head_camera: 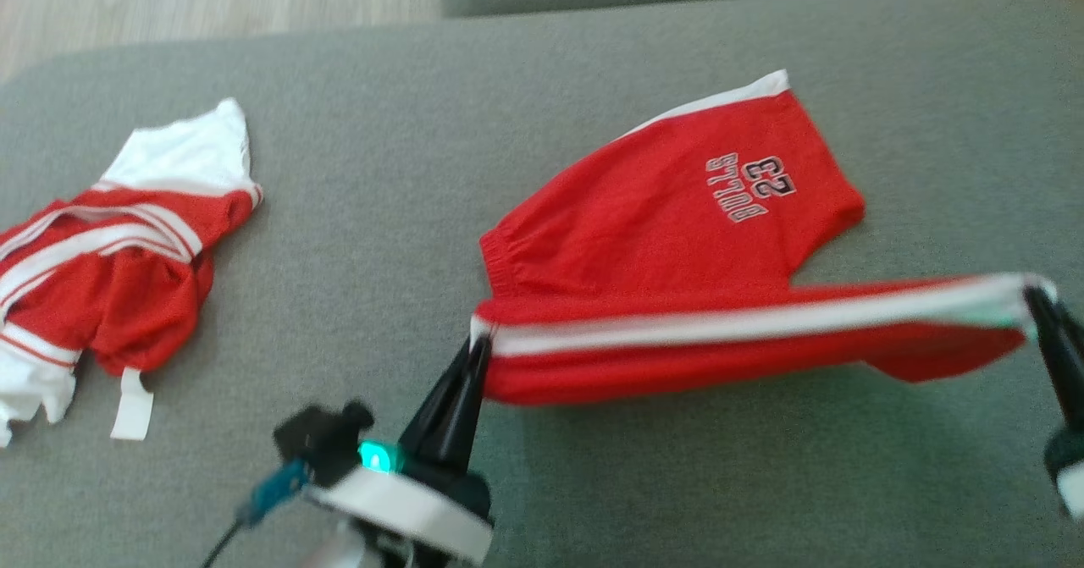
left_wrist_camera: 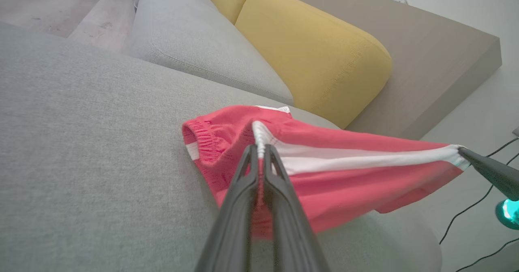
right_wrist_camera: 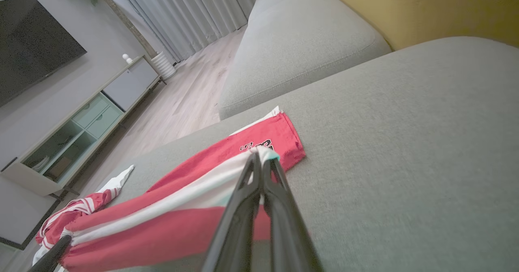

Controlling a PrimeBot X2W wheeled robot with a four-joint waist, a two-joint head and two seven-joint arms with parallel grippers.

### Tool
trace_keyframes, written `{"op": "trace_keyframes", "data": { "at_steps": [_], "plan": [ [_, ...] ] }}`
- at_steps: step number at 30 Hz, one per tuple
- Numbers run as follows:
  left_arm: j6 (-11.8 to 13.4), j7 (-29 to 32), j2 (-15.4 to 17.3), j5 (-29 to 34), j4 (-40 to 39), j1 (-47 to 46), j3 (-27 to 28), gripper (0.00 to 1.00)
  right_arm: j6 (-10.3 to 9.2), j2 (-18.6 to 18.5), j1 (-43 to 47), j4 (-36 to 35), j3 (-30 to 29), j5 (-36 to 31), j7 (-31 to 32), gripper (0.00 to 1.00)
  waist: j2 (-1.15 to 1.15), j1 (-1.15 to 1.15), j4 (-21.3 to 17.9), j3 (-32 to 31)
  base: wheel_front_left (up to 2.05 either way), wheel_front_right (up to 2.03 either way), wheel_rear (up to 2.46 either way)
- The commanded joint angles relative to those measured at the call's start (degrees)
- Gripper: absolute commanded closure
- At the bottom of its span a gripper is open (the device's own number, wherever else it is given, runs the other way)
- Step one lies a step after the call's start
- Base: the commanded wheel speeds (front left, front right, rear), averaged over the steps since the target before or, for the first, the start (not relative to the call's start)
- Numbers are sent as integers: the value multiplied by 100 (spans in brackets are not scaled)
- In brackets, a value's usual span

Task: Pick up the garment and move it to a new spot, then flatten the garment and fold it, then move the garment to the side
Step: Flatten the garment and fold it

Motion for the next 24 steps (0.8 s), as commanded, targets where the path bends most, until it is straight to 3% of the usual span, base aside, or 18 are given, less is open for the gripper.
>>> {"op": "trace_keyframes", "data": {
  "at_steps": [1, 11, 24],
  "plan": [
    [8, 154, -28, -107, -144, -462, 251, 100, -4, -269, -465, -14, 73, 45, 82, 100, 0, -1, 149, 240, 0, 0, 0],
    [22, 679, -335, -525, 230, -1579, 503, 100, -4, -843, -2515, 1096, 444, -51, 734, 100, 0, -1, 416, 1051, 0, 0, 0],
    [-118, 806, -621, -859, 1006, -2679, 695, 100, -4, -1121, -4523, 2364, 1056, -222, 1247, 100, 0, -1, 601, 1811, 0, 0, 0]
  ]
}}
